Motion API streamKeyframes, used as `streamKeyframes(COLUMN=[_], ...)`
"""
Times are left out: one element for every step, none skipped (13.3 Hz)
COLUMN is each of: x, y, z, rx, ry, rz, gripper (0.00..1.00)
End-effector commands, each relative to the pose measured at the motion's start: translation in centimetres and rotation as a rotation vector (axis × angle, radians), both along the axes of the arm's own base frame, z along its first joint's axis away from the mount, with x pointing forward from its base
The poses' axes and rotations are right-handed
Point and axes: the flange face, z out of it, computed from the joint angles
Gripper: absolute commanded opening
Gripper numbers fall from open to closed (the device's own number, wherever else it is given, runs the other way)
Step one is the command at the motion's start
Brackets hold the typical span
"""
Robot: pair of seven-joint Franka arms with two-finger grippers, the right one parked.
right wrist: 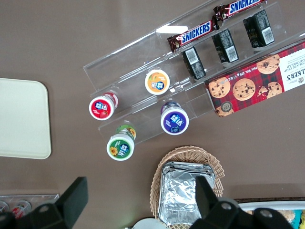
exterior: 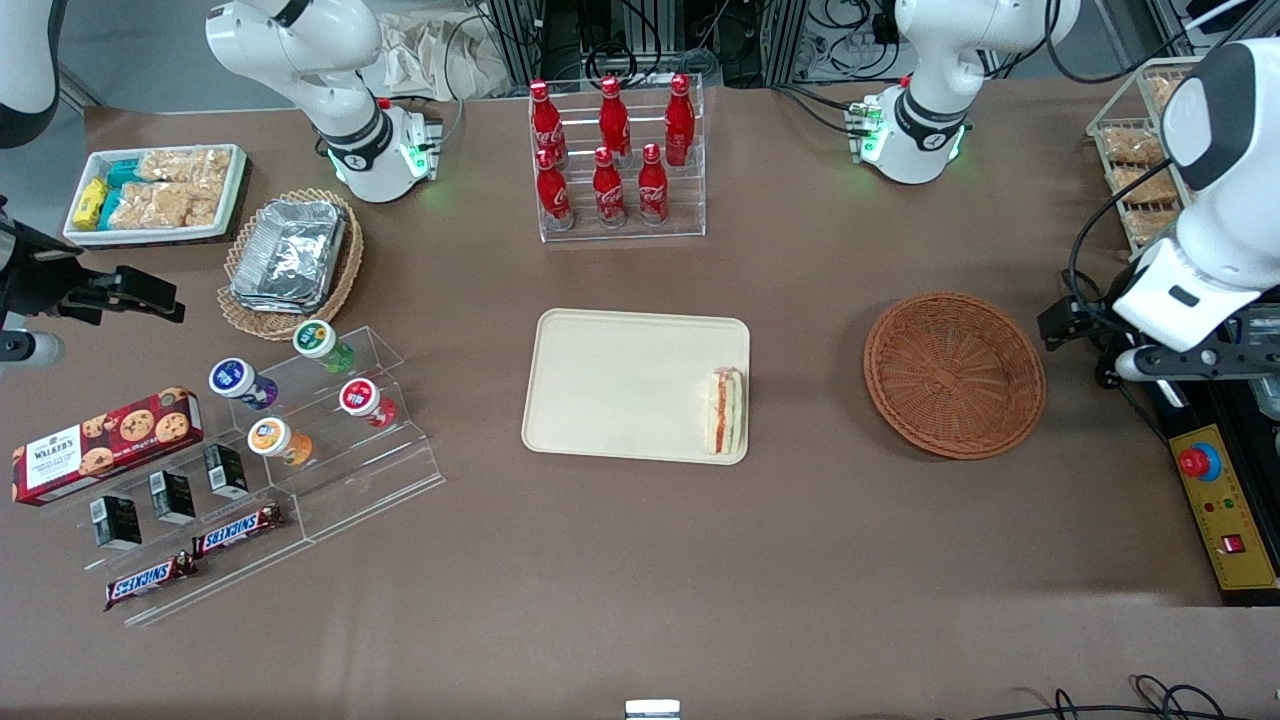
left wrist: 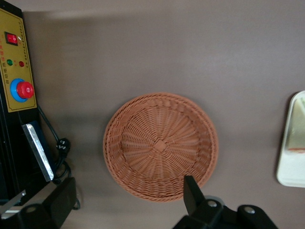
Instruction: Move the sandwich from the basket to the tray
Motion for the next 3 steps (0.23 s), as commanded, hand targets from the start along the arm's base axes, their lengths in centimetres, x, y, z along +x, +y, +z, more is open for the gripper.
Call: streamKeyframes(x=[-0.8, 0.4, 1.0], y=[0.6, 0.4, 0.5], z=[1.8, 2.1, 3.3], rx=[-0.024, -0.016, -0.018], ry=[-0.035, -0.044, -0.063], rz=[-0.014, -0.019, -0.014], gripper=[1.00, 1.00, 1.00])
